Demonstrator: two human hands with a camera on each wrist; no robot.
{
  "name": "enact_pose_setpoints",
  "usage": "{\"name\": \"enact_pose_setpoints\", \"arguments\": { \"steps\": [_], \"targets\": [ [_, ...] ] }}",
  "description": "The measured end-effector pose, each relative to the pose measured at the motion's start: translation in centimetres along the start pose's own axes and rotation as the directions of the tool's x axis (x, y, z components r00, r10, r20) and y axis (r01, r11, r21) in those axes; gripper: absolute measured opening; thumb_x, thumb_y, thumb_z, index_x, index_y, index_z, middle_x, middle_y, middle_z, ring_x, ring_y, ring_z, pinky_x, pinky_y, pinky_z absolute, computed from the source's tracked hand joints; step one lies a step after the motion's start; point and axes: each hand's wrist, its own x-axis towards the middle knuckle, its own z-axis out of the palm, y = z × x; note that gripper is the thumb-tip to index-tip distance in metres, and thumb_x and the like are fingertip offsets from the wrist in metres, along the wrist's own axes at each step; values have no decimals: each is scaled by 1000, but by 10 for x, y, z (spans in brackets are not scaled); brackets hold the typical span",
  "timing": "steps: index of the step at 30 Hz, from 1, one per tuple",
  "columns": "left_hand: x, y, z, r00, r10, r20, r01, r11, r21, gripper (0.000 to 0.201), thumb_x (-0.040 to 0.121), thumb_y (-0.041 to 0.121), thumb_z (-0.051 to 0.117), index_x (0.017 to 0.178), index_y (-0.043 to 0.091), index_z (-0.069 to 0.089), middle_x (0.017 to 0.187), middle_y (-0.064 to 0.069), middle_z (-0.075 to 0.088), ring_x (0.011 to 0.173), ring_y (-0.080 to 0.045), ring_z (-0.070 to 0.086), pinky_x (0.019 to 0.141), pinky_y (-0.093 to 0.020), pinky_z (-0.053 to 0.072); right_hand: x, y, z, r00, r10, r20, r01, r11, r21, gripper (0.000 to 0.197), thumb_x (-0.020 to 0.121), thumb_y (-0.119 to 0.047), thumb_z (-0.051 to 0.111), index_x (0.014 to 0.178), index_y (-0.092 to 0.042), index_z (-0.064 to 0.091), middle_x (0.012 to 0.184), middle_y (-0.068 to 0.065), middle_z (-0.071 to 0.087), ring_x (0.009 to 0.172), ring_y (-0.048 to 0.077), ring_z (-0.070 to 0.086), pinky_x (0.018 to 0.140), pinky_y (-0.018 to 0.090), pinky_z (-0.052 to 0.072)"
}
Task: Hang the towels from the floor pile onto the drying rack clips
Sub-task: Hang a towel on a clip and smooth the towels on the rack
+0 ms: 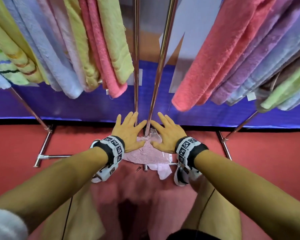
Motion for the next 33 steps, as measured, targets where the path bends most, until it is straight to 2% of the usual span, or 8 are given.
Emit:
{"name": "enact_pose_setpoints", "arguments": {
  "steps": [8, 12, 16, 19, 26, 33],
  "targets": [
    [44, -10, 49, 998, -60, -14, 59, 994, -92, 84, 85, 74, 41, 156, 39, 11, 166, -8, -6, 153, -28, -4, 120, -61, 3, 33, 27, 56, 987, 86, 136, -98, 991, 88, 90, 80, -65, 53, 153, -38, 9, 164, 1, -9, 151, 27, 0, 110, 55, 32],
    [66, -19, 76, 995, -100, -6, 98, 983, -154, 84, 84, 74, 44, 155, 40, 14, 166, -8, -8, 153, -28, -5, 119, -59, 0, 60, 34, 93, 974, 94, 205, -113, 990, 86, 86, 80, -65, 52, 153, -38, 13, 164, 1, -9, 151, 28, 1, 111, 57, 32],
    [88, -28, 102, 991, -128, 22, 130, 970, -205, 86, 83, 72, 48, 155, 39, 16, 166, -10, -5, 153, -29, -4, 120, -60, 1, 87, 29, 138, 959, 52, 279, -75, 994, 74, 86, 80, -63, 53, 153, -37, 14, 165, 3, -7, 151, 29, 4, 109, 58, 33],
    [97, -32, 121, 986, -160, 45, 166, 950, -263, 85, 83, 70, 49, 155, 37, 17, 166, -10, -5, 153, -29, -4, 120, -61, 3, 106, 24, 167, 934, 7, 357, -33, 997, 66, 86, 81, -61, 53, 154, -36, 13, 164, 3, -9, 150, 31, 4, 109, 60, 30],
    [112, -36, 152, 975, -177, 133, 212, 916, -339, 88, 82, 67, 54, 155, 38, 15, 166, -9, -8, 153, -29, -7, 120, -61, 5, 150, 20, 227, 879, -53, 474, 29, 998, 59, 85, 84, -57, 52, 155, -30, 13, 164, 5, -12, 151, 32, 2, 112, 58, 26],
    [122, -34, 166, 966, -183, 184, 233, 922, -308, 85, 83, 66, 52, 155, 35, 18, 166, -10, -6, 152, -31, -9, 120, -60, 1, 198, 27, 281, 861, -52, 505, 15, 997, 78, 83, 83, -54, 53, 154, -29, 19, 164, 7, -7, 151, 29, 2, 115, 55, 26]
  ]
}}
